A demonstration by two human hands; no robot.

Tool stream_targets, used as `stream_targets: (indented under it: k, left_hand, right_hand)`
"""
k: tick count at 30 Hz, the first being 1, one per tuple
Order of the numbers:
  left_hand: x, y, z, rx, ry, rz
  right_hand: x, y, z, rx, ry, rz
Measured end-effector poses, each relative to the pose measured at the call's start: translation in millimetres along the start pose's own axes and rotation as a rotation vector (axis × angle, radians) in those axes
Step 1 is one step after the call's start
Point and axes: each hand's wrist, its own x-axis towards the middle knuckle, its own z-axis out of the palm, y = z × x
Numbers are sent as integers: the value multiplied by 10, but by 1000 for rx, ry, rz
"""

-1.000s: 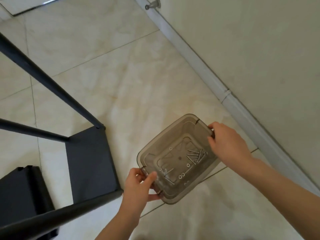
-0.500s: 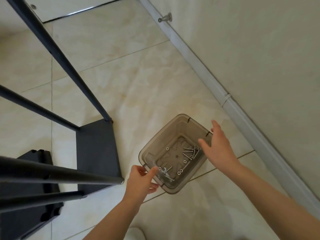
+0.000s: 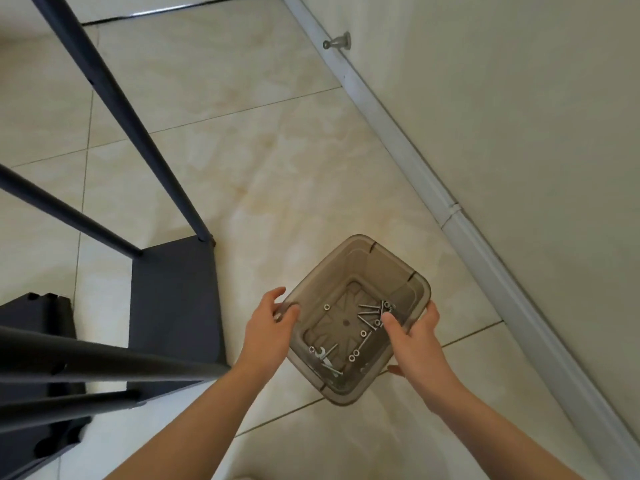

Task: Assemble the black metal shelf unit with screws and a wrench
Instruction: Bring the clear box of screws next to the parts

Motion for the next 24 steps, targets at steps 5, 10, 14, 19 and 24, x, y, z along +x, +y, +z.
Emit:
stream_targets:
  k: [5, 10, 14, 19, 24]
  left_hand:
    - [105, 7, 101, 35, -56, 29]
    - [242, 84, 223, 4, -46, 40]
    - [273, 103, 333, 40, -30, 53]
    - [326, 146, 309, 8, -50, -11]
    - [347, 147, 238, -13, -106, -67]
  right_hand:
    - [274, -106, -20, -15, 17, 19]
    - [535, -270, -43, -13, 55, 0]
    - [708, -343, -31, -73, 93, -57]
    - [802, -487, -10, -115, 71, -84]
    - [842, -511, -15, -159, 63, -101]
